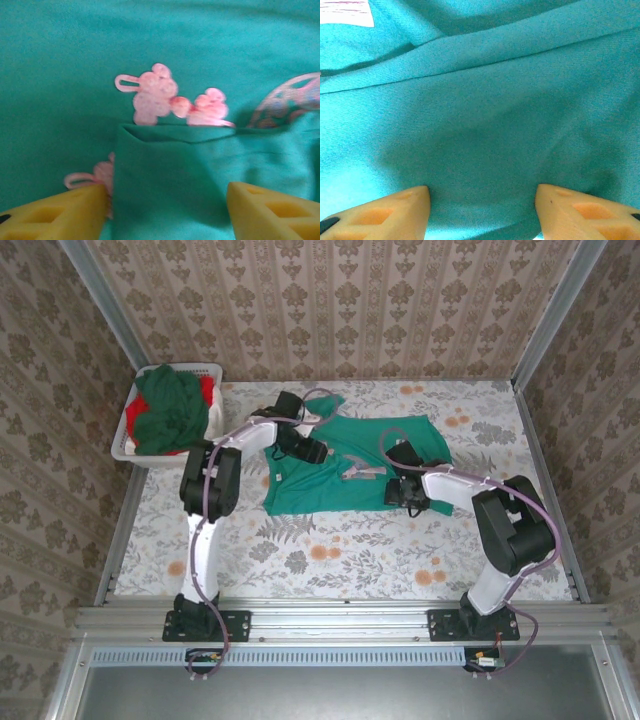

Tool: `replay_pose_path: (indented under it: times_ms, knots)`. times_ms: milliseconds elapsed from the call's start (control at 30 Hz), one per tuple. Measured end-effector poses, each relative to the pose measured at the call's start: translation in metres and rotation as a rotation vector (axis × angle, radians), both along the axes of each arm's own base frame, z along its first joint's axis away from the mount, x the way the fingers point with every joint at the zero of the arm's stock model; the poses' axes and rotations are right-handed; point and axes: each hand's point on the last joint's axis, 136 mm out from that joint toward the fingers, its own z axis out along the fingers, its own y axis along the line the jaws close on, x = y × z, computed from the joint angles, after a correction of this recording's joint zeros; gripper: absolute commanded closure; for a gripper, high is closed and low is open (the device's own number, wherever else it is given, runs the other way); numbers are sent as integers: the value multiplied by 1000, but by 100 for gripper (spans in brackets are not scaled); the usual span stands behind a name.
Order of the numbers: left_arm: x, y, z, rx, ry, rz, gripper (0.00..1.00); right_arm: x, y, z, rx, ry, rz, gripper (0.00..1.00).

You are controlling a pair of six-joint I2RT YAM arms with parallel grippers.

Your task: Fold and stack the t-shirts

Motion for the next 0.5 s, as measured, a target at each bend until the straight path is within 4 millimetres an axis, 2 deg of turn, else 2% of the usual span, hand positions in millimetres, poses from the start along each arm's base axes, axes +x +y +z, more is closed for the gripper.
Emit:
replay_pose_path:
  times_ms: [67, 133, 233, 333, 367, 500]
  knots:
    - [7, 1, 7, -1, -24, -2, 64, 0, -2, 0, 2, -1, -8, 40]
    - [9, 5, 6, 7, -26, 2, 75, 1, -6, 0, 2, 0, -21, 39]
    - [9, 11, 2, 17, -15, 10, 88, 2, -13, 0, 2, 0, -43, 40]
    - [10, 14, 2, 23, -9, 16, 95, 2, -14, 0, 5, 2, -55, 40]
    - [10, 14, 2, 24, -10, 14, 95, 1, -14, 1, 7, 1, -61, 40]
    - [12, 15, 5, 24, -11, 24, 71, -5, -16, 0, 9, 6, -72, 40]
